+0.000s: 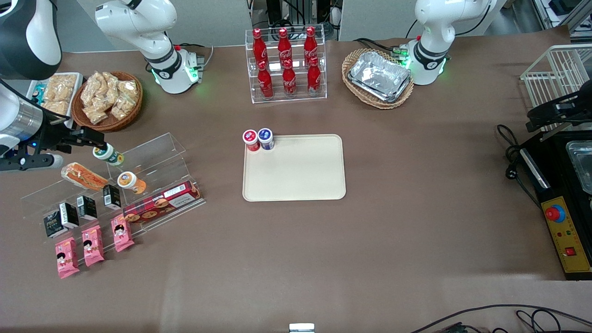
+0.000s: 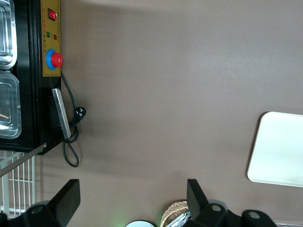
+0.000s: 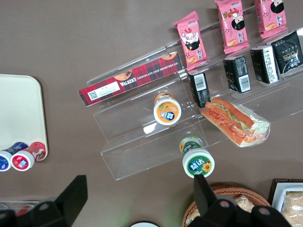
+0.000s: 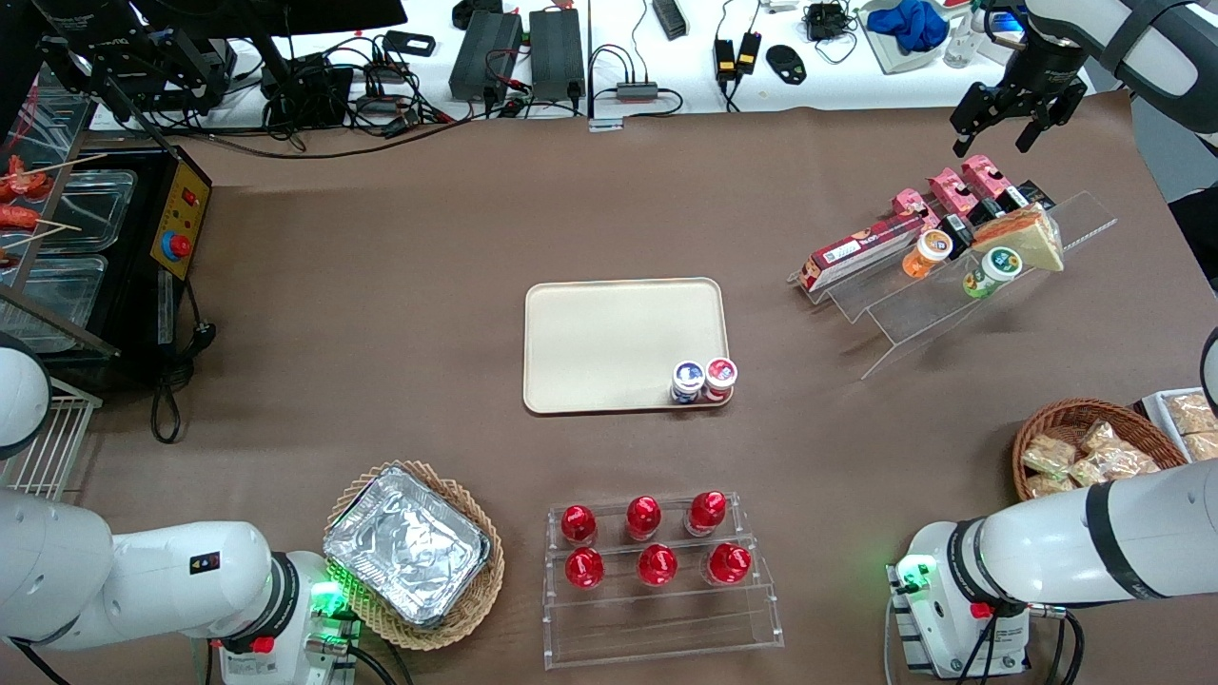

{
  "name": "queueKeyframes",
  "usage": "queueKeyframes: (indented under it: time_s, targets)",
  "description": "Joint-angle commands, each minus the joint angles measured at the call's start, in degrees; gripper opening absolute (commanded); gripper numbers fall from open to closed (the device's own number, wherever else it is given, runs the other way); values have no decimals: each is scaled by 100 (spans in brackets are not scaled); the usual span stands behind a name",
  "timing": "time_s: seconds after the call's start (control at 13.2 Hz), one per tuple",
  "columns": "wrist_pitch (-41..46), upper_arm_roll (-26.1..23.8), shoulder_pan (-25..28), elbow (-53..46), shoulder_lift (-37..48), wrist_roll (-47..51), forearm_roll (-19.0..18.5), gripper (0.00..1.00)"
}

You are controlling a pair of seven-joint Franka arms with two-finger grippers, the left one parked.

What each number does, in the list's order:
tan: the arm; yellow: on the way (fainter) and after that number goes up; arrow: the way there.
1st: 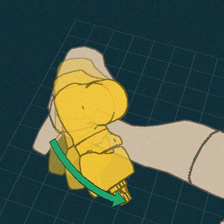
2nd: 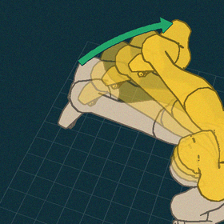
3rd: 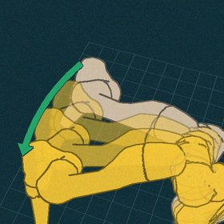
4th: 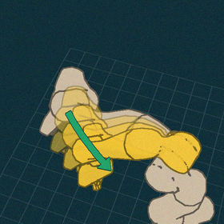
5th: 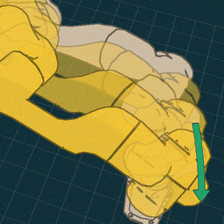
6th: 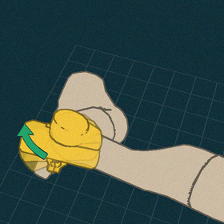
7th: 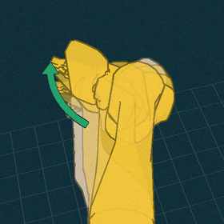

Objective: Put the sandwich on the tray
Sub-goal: 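Move the right gripper toward the wrapped sandwich on the acrylic rack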

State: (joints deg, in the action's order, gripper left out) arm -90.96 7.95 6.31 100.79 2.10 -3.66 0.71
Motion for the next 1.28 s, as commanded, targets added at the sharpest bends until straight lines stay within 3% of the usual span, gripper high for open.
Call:
queueKeyframes:
  time_s: [0.0,0.3,0.91,1.21]
  targets:
    - [0,13,-235,-42,-60,41,-27,100]
    - [-36,31,-789,-95,-43,136,-27,100]
    - [-79,216,-894,-236,-78,2912,-124,100]
    - [-97,259,-1000,-419,-314,3135,-132,100]
